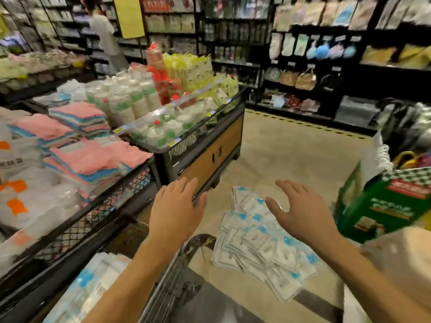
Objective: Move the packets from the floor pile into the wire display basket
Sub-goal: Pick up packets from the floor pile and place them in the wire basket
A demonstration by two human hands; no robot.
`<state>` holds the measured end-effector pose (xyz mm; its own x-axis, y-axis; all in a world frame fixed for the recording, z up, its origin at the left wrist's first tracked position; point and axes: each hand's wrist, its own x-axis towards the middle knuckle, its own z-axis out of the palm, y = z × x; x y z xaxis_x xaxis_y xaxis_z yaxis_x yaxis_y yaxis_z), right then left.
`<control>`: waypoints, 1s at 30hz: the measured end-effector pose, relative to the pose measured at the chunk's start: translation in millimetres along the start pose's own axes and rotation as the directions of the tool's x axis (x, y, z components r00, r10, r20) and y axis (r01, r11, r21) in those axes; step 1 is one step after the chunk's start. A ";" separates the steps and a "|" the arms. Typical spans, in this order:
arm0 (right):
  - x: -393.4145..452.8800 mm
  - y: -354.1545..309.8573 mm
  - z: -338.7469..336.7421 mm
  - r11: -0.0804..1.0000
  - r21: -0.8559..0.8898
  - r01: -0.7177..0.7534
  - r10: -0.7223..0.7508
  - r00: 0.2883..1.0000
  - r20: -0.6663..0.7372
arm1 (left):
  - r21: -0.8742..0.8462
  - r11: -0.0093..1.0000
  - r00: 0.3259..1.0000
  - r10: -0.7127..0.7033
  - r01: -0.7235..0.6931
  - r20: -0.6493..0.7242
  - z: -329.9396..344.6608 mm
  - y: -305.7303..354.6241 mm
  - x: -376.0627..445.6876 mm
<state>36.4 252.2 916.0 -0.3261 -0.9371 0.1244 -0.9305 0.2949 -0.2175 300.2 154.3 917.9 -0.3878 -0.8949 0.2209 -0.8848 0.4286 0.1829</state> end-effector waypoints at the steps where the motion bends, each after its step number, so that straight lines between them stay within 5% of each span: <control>1: 0.5 16.4 -1.1 1.000 0.007 -0.027 0.027 1.000 -0.003 | -0.003 1.000 1.000 0.028 -0.028 0.010 6.3 13.3 10.3; 16: 30.0 232.4 1.6 0.952 -0.032 -0.304 0.303 0.953 -0.024 | -0.048 0.969 0.955 0.246 -0.242 0.164 111.6 196.2 123.4; 30: 138.5 300.1 84.1 0.836 -0.007 -0.549 0.545 0.828 0.133 | -0.117 0.942 0.851 0.334 -0.314 0.405 284.9 214.7 283.1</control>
<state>-273.9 195.2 786.6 -0.7546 -0.6401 -0.1443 -0.6001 0.7621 -0.2431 -73.2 -42.5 746.8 -0.7300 -0.6690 -0.1395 -0.6818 0.6991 0.2155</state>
